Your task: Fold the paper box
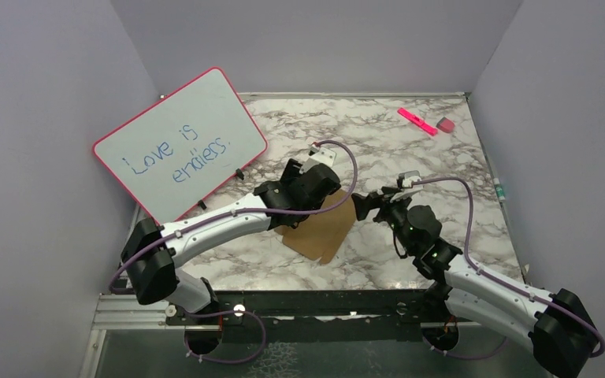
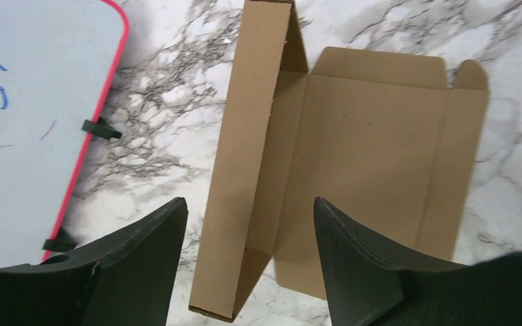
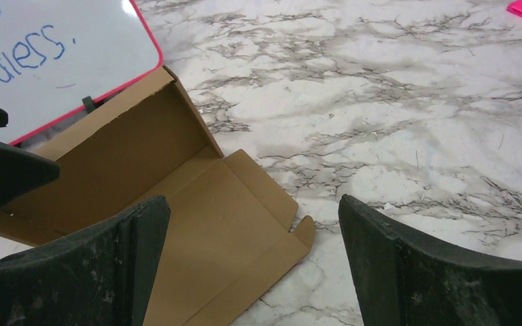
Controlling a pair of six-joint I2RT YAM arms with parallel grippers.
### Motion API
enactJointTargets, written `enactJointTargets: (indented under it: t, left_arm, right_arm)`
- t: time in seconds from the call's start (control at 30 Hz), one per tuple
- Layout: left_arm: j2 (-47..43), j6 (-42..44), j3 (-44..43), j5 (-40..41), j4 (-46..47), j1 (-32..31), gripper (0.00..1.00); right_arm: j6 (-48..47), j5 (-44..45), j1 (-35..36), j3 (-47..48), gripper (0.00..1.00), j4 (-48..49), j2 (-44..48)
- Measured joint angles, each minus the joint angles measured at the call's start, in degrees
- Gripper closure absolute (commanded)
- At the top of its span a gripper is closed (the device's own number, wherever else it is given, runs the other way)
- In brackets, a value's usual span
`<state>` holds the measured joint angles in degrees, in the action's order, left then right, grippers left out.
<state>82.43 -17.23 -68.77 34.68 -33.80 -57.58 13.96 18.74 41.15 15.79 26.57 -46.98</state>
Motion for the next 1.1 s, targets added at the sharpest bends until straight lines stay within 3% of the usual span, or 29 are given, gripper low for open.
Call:
enactJointTargets:
  t: [0.43,0.83,1.1]
  left_arm:
    - [13.38,4.35,-6.60,16.41,-2.67,-1.90,0.38]
    - [22.14,7.96,-10.32,25.68,-4.68,-1.90,0.75]
    - [22.10,7.04,-10.25,25.81,-5.07,-0.22,0.89]
  right_arm:
    - [-0.02,4.44,0.00,0.00,0.00,-0.11,-0.09]
    - [-0.02,5.27,0.00,-0.70,0.02,-0.09,2.12]
    - [-0.02,4.96,0.00,-0.72,0.02,-0.59,4.44]
